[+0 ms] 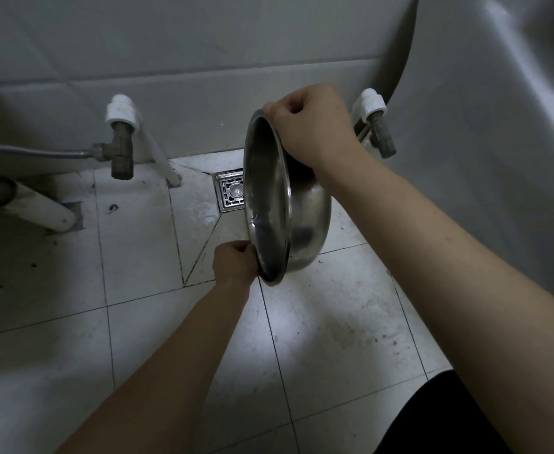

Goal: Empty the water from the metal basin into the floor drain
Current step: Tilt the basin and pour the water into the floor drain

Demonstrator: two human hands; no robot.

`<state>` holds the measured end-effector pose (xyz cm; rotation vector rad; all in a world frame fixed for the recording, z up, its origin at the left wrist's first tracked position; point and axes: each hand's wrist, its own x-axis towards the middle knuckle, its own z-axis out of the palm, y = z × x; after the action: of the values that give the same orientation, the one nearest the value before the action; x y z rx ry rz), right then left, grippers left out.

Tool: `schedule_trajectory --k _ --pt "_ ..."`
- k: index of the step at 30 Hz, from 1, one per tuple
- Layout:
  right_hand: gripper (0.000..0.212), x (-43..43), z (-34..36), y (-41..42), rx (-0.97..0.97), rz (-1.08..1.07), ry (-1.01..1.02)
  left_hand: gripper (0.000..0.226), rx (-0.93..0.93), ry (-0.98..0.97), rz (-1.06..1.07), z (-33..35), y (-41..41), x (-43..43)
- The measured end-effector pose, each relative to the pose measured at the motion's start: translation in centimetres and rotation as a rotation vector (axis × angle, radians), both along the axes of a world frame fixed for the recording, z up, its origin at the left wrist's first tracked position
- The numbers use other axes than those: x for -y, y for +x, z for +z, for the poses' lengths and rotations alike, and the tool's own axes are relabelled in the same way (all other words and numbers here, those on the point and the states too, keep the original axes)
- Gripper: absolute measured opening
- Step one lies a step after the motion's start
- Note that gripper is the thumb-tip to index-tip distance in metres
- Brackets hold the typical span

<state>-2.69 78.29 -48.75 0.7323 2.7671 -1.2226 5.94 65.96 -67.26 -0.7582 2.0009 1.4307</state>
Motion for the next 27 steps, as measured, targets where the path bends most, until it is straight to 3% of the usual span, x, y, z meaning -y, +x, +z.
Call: schedule_trajectory --k 7,27 --pt "0.039 -1.5 -1.2 0.7 -0.008 -0.064 -0.014 0.028 -0.017 -0.068 -0.006 0.1 -0.3 0.8" --pt "0.037 -5.4 -3.9 2.4 0.049 -0.211 -0.07 0.035 -0.112 -0.106 0.247 1.8 -2.1 4.0"
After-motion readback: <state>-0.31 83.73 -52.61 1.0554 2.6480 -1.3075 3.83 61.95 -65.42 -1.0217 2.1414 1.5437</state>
